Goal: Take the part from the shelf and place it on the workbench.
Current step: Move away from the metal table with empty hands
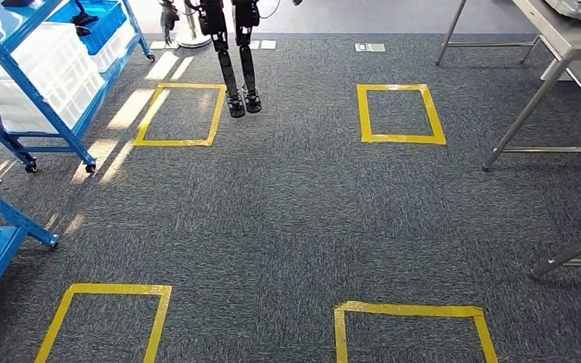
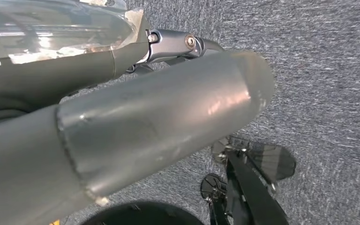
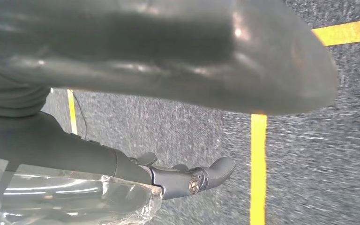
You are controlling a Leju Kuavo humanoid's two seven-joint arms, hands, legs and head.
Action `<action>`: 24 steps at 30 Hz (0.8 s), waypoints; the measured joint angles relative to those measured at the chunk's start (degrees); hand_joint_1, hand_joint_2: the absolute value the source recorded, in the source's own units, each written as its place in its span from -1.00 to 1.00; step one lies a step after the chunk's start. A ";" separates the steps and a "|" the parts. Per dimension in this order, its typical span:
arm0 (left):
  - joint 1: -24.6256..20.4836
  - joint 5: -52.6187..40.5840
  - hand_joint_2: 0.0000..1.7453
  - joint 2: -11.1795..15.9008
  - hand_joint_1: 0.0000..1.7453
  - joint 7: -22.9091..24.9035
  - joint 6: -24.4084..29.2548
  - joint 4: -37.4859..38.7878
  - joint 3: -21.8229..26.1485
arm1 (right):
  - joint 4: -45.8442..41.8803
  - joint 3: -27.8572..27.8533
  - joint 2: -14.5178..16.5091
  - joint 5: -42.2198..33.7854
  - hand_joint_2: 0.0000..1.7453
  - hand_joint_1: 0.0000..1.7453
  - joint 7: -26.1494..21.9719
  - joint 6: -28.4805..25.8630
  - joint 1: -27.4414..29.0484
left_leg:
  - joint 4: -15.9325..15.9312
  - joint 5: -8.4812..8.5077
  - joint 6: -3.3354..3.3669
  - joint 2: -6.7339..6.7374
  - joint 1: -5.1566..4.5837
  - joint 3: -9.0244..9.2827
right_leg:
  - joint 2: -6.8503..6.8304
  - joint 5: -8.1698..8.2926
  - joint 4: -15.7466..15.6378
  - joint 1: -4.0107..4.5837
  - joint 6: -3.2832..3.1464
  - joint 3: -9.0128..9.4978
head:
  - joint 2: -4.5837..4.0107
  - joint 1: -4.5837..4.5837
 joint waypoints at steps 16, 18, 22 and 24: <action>-0.16 -0.55 -1.00 -0.18 -1.00 -0.06 0.45 -0.02 -0.68 | 0.04 0.16 -0.16 -0.20 -1.00 -1.00 -0.03 0.44 0.14 | -4.48 1.70 1.06 -8.29 -0.20 2.07 | 7.79 0.21 1.39 -1.03 2.99 -1.46 | 0.00 0.41; -0.10 -0.55 -1.00 -0.10 -1.00 -0.06 0.46 -0.02 -0.69 | 0.05 0.17 -0.14 -0.16 -1.00 -1.00 -0.05 0.46 0.13 | -4.23 1.72 0.51 -9.09 -0.37 1.70 | 8.19 0.68 0.16 -0.91 2.28 -0.89 | 0.00 0.36; 0.08 -0.55 -1.00 0.02 -1.00 -0.07 0.48 -0.01 -0.75 | 0.05 0.32 -0.11 0.00 -1.00 -1.00 -0.08 0.48 0.09 | -1.37 -0.05 -0.38 -6.80 -0.08 0.18 | 6.11 0.97 -0.06 -1.04 0.82 -0.59 | 0.00 -0.01; -0.06 -0.55 -1.00 -0.06 -1.00 -0.14 0.49 0.01 -0.79 | 0.05 0.42 -0.18 0.03 -1.00 -1.00 -0.09 0.48 0.24 | 5.48 -3.67 -0.79 -4.04 0.00 -3.12 | 4.74 0.82 -0.10 -0.77 0.09 -0.58 | 0.00 -0.30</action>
